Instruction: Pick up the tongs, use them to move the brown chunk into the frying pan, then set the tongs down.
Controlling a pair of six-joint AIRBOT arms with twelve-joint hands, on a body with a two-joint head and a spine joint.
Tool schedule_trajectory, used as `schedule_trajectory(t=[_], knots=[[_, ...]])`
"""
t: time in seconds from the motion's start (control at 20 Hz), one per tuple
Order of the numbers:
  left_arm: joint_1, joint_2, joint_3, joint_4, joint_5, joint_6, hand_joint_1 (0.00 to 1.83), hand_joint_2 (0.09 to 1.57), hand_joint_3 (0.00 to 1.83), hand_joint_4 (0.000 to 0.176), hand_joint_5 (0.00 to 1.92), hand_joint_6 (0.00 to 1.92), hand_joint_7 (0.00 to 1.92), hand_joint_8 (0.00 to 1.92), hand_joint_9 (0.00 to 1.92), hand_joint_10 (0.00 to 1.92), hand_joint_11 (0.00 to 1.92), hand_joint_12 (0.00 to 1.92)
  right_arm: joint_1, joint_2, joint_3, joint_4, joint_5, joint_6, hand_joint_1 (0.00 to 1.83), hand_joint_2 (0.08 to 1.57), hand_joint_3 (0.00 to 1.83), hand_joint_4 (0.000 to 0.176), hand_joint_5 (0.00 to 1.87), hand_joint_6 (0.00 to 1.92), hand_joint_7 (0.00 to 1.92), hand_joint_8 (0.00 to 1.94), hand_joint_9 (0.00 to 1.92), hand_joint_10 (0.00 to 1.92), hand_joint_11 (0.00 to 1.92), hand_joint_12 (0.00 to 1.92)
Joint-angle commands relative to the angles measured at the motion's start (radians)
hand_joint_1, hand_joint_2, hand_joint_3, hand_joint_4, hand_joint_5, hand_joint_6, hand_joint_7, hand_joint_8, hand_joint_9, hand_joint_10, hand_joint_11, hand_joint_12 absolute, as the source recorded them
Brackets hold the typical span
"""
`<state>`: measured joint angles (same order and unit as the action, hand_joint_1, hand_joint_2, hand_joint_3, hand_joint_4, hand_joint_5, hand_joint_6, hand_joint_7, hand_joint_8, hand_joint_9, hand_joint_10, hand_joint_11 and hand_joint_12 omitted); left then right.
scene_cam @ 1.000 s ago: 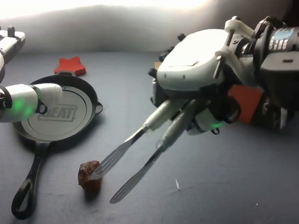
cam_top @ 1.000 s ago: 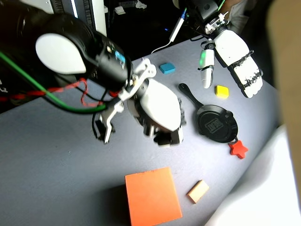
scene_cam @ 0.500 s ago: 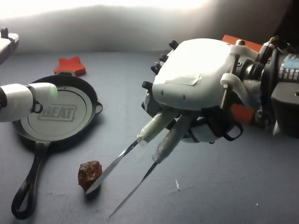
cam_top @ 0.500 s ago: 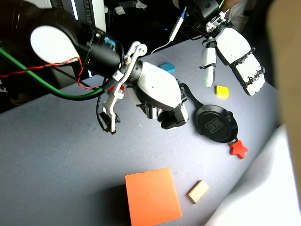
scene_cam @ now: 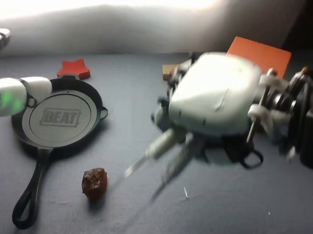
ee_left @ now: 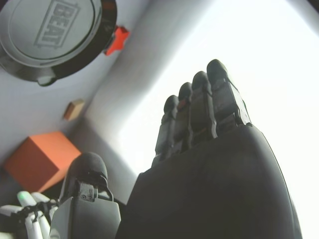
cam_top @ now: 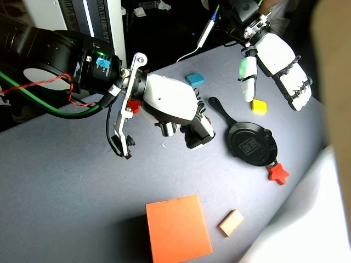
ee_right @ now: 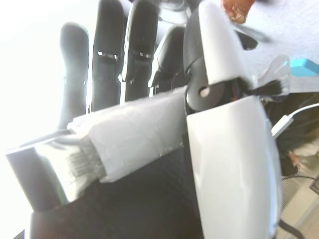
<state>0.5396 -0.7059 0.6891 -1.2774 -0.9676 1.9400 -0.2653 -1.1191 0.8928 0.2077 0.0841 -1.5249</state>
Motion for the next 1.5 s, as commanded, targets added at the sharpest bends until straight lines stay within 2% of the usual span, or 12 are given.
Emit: schedule_trajectory(t=[0.0, 0.25, 0.3, 0.45, 0.65, 0.75, 0.85, 0.95, 1.0, 1.15, 1.25, 1.45], knots=[[-0.011, 0.010, 0.005, 0.061, -0.083, -0.001, 0.00, 1.19, 0.00, 0.000, 0.03, 0.00, 0.04, 0.00, 0.03, 0.00, 0.00, 0.17, 0.008, 0.004, -0.007, -0.017, 0.049, 0.012, 1.14, 1.15, 0.00, 0.000, 0.91, 1.08, 1.16, 0.06, 0.93, 0.64, 0.58, 1.56], [-0.014, 0.012, 0.018, 0.060, -0.083, -0.005, 0.00, 1.18, 0.00, 0.000, 0.04, 0.00, 0.05, 0.00, 0.04, 0.00, 0.00, 0.22, 0.031, 0.026, -0.010, -0.017, -0.001, 0.054, 1.14, 1.15, 0.00, 0.000, 0.91, 1.08, 1.16, 0.04, 0.90, 0.63, 0.59, 1.55], [-0.014, 0.013, 0.020, 0.060, -0.083, -0.005, 0.00, 1.18, 0.00, 0.000, 0.03, 0.00, 0.05, 0.00, 0.04, 0.00, 0.00, 0.24, 0.039, 0.029, -0.010, -0.017, -0.004, 0.057, 1.20, 1.12, 0.00, 0.000, 0.95, 1.08, 1.05, 0.70, 0.92, 0.64, 0.61, 1.56], [-0.013, 0.013, 0.022, 0.060, -0.083, -0.005, 0.00, 1.19, 0.00, 0.000, 0.04, 0.00, 0.06, 0.00, 0.05, 0.00, 0.00, 0.24, 0.053, 0.031, -0.010, -0.017, -0.004, 0.050, 1.14, 1.15, 0.00, 0.000, 0.90, 1.09, 1.08, 0.20, 0.90, 0.65, 0.57, 1.55], [-0.010, 0.013, 0.021, 0.061, -0.083, -0.003, 0.00, 1.18, 0.00, 0.000, 0.03, 0.00, 0.05, 0.00, 0.04, 0.00, 0.00, 0.21, 0.026, 0.032, -0.012, -0.014, 0.080, -0.084, 1.13, 1.16, 0.00, 0.000, 0.89, 1.11, 1.13, 0.08, 0.90, 0.66, 0.56, 1.56], [-0.010, 0.013, 0.021, 0.061, -0.083, 0.000, 0.00, 1.18, 0.00, 0.000, 0.03, 0.00, 0.05, 0.00, 0.05, 0.00, 0.00, 0.24, 0.033, 0.031, -0.015, 0.259, 0.077, -0.257, 1.14, 1.15, 0.00, 0.000, 0.91, 1.09, 1.14, 0.07, 0.91, 0.65, 0.58, 1.55], [-0.010, 0.013, 0.021, 0.061, -0.083, 0.001, 0.00, 1.19, 0.00, 0.000, 0.03, 0.00, 0.06, 0.00, 0.05, 0.00, 0.00, 0.23, 0.033, 0.018, -0.026, 0.688, 0.186, -0.574, 1.13, 1.16, 0.00, 0.000, 0.89, 1.12, 1.14, 0.05, 0.90, 0.64, 0.56, 1.56], [-0.010, 0.013, 0.021, 0.061, -0.083, 0.001, 0.00, 1.18, 0.00, 0.000, 0.02, 0.00, 0.03, 0.00, 0.03, 0.00, 0.00, 0.21, 0.036, -0.003, -0.056, 0.970, 0.350, -0.794, 1.14, 1.14, 0.00, 0.000, 0.93, 1.06, 1.17, 0.05, 0.92, 0.64, 0.59, 1.54], [-0.010, 0.013, 0.021, 0.061, -0.083, 0.001, 0.00, 1.18, 0.00, 0.000, 0.02, 0.00, 0.03, 0.00, 0.03, 0.00, 0.00, 0.21, 0.039, -0.009, -0.070, 1.019, 0.390, -0.824, 1.21, 1.12, 0.00, 0.000, 0.97, 1.06, 1.05, 0.70, 0.93, 0.63, 0.59, 1.55], [-0.010, 0.013, 0.021, 0.061, -0.086, 0.001, 0.00, 1.19, 0.00, 0.000, 0.02, 0.00, 0.03, 0.00, 0.03, 0.00, 0.00, 0.17, 0.051, -0.053, -0.132, 1.202, 0.596, -0.956, 1.20, 1.14, 0.00, 0.015, 0.91, 1.15, 0.97, 0.96, 0.93, 0.64, 0.59, 1.57], [-0.011, 0.013, 0.021, 0.061, -0.087, 0.002, 0.00, 1.18, 0.00, 0.000, 0.02, 0.00, 0.04, 0.00, 0.03, 0.00, 0.00, 0.19, 0.069, -0.097, -0.135, 1.368, 0.679, -1.063, 1.14, 1.15, 0.00, 0.000, 0.91, 1.09, 1.03, 0.34, 0.91, 0.63, 0.58, 1.54], [-0.012, 0.013, 0.021, 0.061, -0.090, 0.002, 0.00, 1.19, 0.00, 0.000, 0.01, 0.00, 0.02, 0.00, 0.01, 0.00, 0.00, 0.13, 0.092, -0.159, -0.124, 1.493, 0.738, -1.104, 1.14, 1.15, 0.00, 0.000, 0.90, 1.09, 1.13, 0.10, 0.92, 0.63, 0.59, 1.53]])
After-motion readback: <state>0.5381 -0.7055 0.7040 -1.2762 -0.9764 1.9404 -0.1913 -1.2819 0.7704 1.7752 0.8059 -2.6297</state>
